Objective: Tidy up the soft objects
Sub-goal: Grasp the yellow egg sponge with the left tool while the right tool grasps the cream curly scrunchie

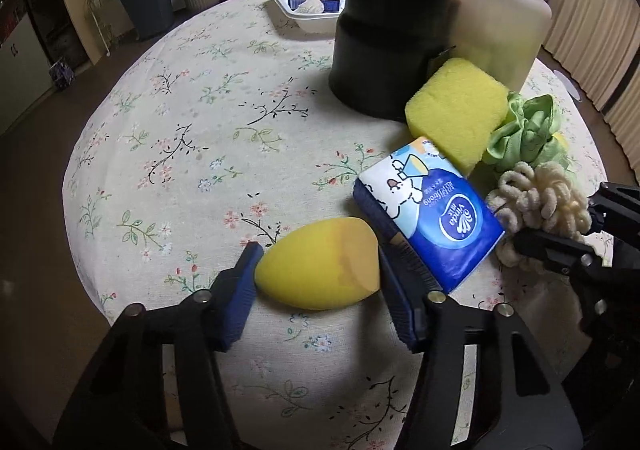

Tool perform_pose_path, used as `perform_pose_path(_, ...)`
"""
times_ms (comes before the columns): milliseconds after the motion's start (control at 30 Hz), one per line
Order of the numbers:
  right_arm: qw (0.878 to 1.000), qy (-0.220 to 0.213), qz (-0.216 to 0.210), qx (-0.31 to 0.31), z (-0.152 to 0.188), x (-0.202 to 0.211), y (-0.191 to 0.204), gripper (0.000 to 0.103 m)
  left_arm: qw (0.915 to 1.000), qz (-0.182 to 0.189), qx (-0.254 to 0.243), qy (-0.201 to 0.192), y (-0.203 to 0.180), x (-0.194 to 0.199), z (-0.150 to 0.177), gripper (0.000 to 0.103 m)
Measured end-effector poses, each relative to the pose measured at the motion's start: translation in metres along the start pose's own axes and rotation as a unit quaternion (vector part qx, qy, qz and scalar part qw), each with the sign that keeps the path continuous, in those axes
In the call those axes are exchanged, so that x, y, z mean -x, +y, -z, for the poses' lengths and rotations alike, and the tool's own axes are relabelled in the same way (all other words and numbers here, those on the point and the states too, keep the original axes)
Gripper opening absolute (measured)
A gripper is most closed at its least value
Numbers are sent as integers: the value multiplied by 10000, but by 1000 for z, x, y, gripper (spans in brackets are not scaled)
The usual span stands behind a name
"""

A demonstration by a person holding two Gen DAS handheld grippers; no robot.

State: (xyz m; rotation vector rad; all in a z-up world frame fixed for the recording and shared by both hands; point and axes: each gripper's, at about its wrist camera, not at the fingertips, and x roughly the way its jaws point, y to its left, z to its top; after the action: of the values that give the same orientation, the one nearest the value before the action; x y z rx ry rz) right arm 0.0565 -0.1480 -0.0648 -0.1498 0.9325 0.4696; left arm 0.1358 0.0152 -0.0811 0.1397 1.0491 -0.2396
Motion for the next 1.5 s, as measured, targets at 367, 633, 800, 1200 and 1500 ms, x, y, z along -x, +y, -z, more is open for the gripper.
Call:
perform_pose_path(367,9974,-68,-567,-432,2,27,-9,23,9989,271,271,-272,8,16,2,51)
perform_pose_path(633,9988,54,-316,-358,14,29,-12,31,9986,349,264,-281,6,17,3,51)
perform_pose_path(800,9999,-94,-126,10,13,43,0,27,9983,383,325,-309,8,18,4,51)
perform_pose_path(1200,9995,-184,-173,206,11,55,14,17,9979,413,310,-381,7,20,4,50)
perform_pose_path(1500,9992,-264,-159,261,15,69,19,15,9962,409,369,-678,9,34,5,45)
